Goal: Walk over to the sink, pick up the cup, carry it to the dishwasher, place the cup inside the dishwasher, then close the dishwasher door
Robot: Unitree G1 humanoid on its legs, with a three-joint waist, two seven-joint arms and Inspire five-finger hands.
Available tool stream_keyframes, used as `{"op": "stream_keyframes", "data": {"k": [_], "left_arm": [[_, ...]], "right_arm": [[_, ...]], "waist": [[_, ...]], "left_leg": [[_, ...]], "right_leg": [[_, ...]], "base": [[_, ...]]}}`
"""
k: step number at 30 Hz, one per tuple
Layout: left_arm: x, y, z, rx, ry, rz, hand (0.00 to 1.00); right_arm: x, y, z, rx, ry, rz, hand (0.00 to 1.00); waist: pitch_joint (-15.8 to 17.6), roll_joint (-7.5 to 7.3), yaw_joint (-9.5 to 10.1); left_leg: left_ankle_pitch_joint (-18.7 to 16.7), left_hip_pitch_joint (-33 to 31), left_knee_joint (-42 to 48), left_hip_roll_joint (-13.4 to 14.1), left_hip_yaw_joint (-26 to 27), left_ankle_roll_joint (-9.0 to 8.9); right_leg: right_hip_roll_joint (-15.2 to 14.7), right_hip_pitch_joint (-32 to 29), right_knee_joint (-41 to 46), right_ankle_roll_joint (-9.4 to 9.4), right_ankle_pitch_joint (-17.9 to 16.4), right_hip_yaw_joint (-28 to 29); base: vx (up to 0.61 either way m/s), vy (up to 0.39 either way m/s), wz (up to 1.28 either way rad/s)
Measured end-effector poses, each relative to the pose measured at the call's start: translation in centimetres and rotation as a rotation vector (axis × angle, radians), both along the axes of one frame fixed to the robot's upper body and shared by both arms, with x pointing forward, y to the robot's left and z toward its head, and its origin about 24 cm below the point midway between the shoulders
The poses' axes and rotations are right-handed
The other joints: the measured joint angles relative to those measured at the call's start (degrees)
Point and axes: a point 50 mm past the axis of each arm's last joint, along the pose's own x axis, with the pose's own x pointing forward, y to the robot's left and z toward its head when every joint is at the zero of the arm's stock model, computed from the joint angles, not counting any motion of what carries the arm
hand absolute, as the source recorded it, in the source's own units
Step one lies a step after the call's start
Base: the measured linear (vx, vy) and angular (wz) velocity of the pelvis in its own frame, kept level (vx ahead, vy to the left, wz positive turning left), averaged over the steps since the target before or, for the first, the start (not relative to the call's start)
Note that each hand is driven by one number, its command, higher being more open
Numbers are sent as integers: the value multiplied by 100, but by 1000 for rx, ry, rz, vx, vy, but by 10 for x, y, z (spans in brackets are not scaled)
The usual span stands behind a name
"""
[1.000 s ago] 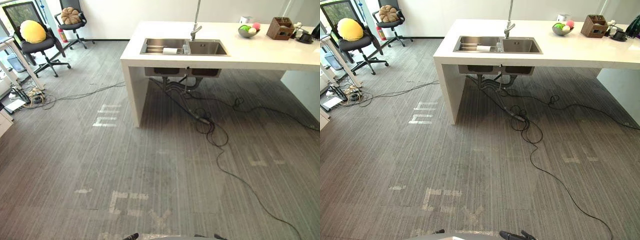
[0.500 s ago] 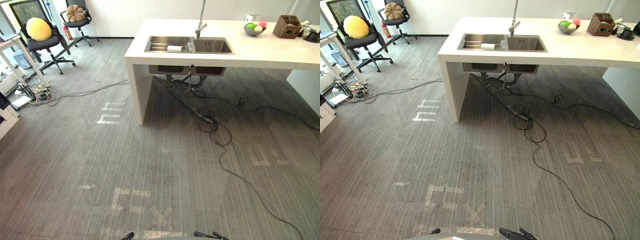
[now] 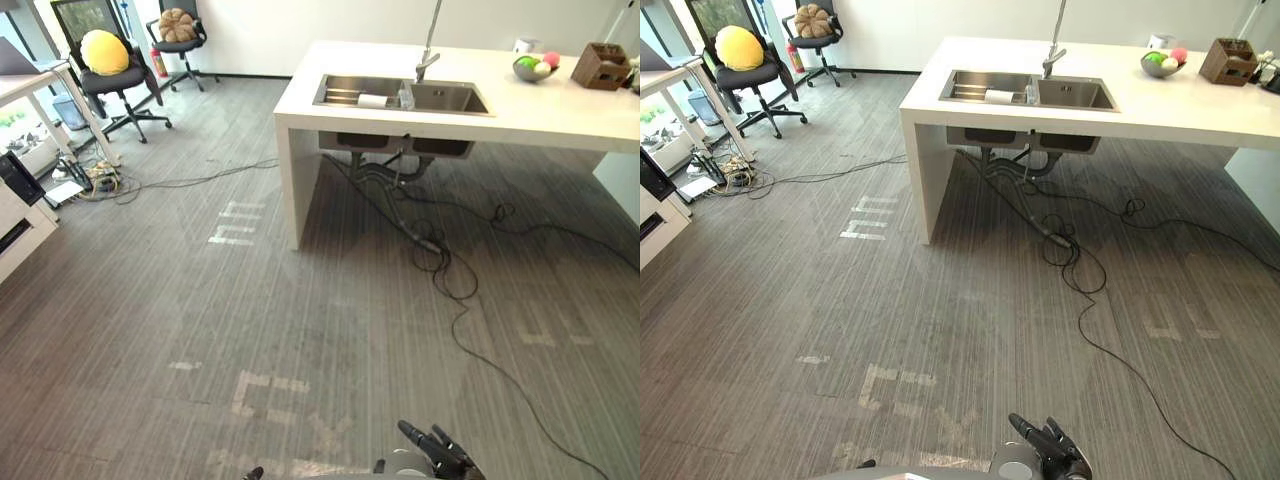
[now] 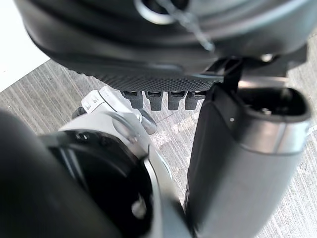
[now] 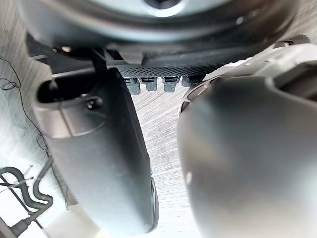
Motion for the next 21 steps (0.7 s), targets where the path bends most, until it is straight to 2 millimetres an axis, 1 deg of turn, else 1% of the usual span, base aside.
{"op": "stream_keyframes", "data": {"k": [2, 3, 4, 5, 6, 7, 8, 9, 10, 11, 12, 13, 14, 15, 16, 17, 18, 19, 20, 21], "left_arm": [[6, 1, 0, 1, -6, -5, 100], [6, 0, 0, -1, -11, 18, 100], [6, 0, 0, 1, -9, 24, 100], [6, 1, 0, 11, 2, 31, 100], [5, 2, 0, 19, 15, 24, 100], [4, 3, 0, 25, 23, 23, 100], [5, -1, -1, 27, 39, 1, 100], [5, -5, -2, 29, 62, -32, 100], [5, -6, -2, 31, 68, -47, 100], [7, -6, -2, 42, 70, -67, 100], [7, -7, -2, 49, 72, -59, 100], [6, -8, -2, 52, 74, -63, 100], [10, -7, -2, 62, 62, -75, 100], [14, -6, -1, 79, 34, -63, 100], [17, -6, -1, 91, 15, -46, 100], [23, -6, 1, 133, -40, -36, 100], [32, -6, 3, 186, -100, -67, 100], [37, -9, 5, 197, -131, -80, 100], [49, -5, 10, 257, -209, -152, 100], [65, -1, 18, 341, -293, -256, 100]], "right_arm": [[-1, 5, 0, 28, -11, -21, 100], [-6, 5, 1, 51, -16, -43, 100], [-7, 5, 1, 55, -16, -41, 100], [-10, 6, 1, 65, -15, -40, 100], [-12, 6, 2, 72, -16, -46, 100], [-15, 7, 2, 77, -12, -52, 100], [-17, 4, 3, 79, -17, -83, 100], [-17, 0, 5, 84, -35, -109, 100], [-17, -1, 6, 87, -42, -108, 100], [-17, -2, 6, 95, -39, -112, 100], [-19, -3, 6, 98, -28, -113, 100], [-21, -3, 5, 97, -15, -114, 100], [-22, -6, 6, 95, -4, -107, 100], [-27, -8, 5, 92, 13, -101, 100], [-30, -8, 5, 90, 23, -96, 100], [-32, -9, 5, 86, 35, -79, 100], [-32, -7, 5, 82, 46, -58, 100], [-33, -7, 4, 80, 53, -44, 100], [-34, -7, 3, 70, 75, -12, 100], [-30, -8, 3, 64, 77, 0, 100]], "waist": [[103, 60, 28], [152, 56, 67], [182, 46, 67], [221, 49, 50], [221, 48, 37], [216, 34, 31], [212, 116, 14], [115, 321, -63], [75, 390, -76], [60, 412, -74], [-18, 440, -84], [-69, 448, -85], [-138, 521, -89], [-165, 563, -86], [-155, 548, -78], [-160, 574, -70], [-142, 545, -55], [-130, 489, -23], [-133, 425, 121], [-100, 370, 225]], "left_leg": [[-217, -26, 176, 273, 51, -170], [-470, 39, 379, 430, 99, -304], [-599, 96, 488, 477, 105, -354], [-883, 231, 733, 570, 104, -458], [-1115, 329, 886, 637, 105, -581], [-1275, 401, 977, 679, 102, -664], [-1519, 563, 1043, 895, 92, -776], [-1637, 616, 1036, 1121, 60, -719], [-1598, 635, 1080, 1190, 49, -725], [-1395, 641, 1264, 1275, 61, -718], [-1105, 585, 1488, 1348, 50, -605], [-967, 511, 1671, 1396, 30, -585], [-713, 245, 2294, 1526, -47, -671], [-319, -139, 3196, 1702, -170, -967], [-88, -395, 3751, 1821, -212, -1184], [-98, -934, 4935, 1963, -211, -1207], [-450, -1426, 5757, 1945, -161, -1143], [-643, -1619, 5931, 1892, -78, -1106], [-985, -1952, 5874, 1770, 256, -1037], [-1172, -2244, 5415, 1654, 661, -841]], "right_leg": [[165, -328, -1183, 20, 614, 48], [224, -471, -1900, 61, 1011, 188], [220, -506, -2026, 81, 1104, 222], [188, -529, -2093, 65, 1179, 292], [184, -500, -2095, 66, 1174, 365], [185, -453, -2103, 76, 1148, 447], [314, -492, -1815, 59, 1519, 479], [467, -678, -1314, 38, 1504, 413], [498, -767, -1070, -9, 1481, 408], [513, -821, -706, -333, 1267, 330], [592, -739, -649, -393, 1034, 292], [636, -667, -716, -414, 961, 274], [758, -445, -891, -464, 856, 198], [910, -142, -1144, -494, 779, 132], [1011, 75, -1344, -513, 767, 118], [1199, 505, -1740, -586, 768, 117], [1306, 952, -2079, -638, 770, 118], [1330, 1152, -2210, -684, 786, 143], [1342, 1443, -2380, -680, 780, 270], [1293, 1671, -2498, -603, 759, 358]], "base": [[254, -150, -1], [287, -174, -9], [354, -222, -10], [440, -265, -3], [487, -288, 1], [556, -332, 6], [595, -340, 26], [616, -350, 31], [632, -353, 31], [615, -378, 9], [593, -370, 3], [570, -334, 5], [551, -284, 16], [648, -282, 17], [627, -213, 15], [599, -156, 10], [469, -102, 5], [417, -68, -22], [402, -14, -44], [403, 12, -46]]}}
